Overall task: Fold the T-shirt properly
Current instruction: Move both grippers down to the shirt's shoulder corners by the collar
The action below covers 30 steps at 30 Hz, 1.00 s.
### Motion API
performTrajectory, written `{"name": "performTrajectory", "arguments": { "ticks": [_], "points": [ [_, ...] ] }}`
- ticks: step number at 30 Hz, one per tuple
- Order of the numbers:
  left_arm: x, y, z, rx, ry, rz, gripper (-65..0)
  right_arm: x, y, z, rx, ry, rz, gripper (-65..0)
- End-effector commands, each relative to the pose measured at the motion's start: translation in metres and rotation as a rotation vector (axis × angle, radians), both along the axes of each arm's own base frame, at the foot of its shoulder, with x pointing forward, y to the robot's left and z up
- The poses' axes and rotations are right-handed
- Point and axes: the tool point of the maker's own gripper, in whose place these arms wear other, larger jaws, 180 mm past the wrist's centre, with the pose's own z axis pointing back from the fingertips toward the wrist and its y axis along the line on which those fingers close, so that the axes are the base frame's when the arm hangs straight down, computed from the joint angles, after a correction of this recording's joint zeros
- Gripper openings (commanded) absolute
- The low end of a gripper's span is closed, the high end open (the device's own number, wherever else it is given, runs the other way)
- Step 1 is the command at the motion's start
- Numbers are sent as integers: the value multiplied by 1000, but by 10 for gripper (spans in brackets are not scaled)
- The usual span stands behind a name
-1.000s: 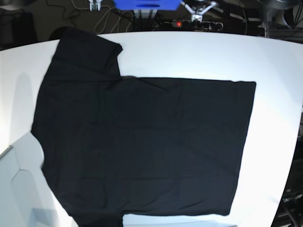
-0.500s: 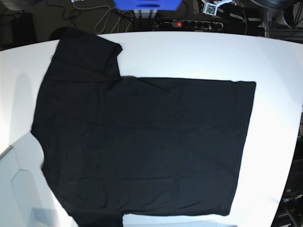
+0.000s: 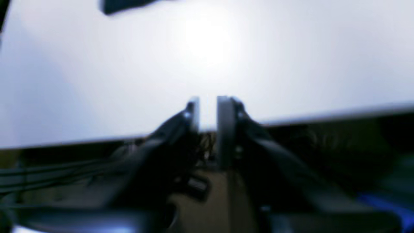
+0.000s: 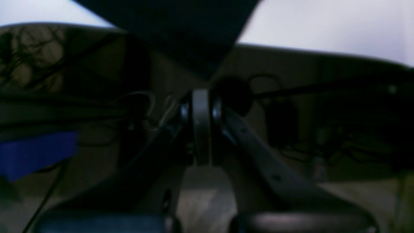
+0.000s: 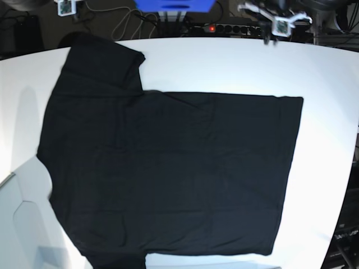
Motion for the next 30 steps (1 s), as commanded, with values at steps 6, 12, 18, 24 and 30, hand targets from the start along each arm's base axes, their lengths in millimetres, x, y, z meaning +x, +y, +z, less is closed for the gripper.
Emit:
{"name": "performTrajectory", "arguments": {
  "ticks": [6, 12, 18, 24, 30],
  "points": [
    [37, 60, 39, -64, -204, 212, -406, 24, -8, 7, -22, -65, -2, -543],
    [78, 96, 53, -107, -276, 330, -403, 42, -4, 9, -12, -114, 2, -390],
    [102, 144, 29, -240, -234, 532, -402, 53, -6, 10, -17, -145, 0, -369],
    [131, 147, -10, -380, -177, 541, -402, 54, -5, 10, -14, -146, 1, -369],
    [145, 147, -36, -444, -149, 556, -402, 54, -6, 10, -17, -147, -1, -369]
  ]
}}
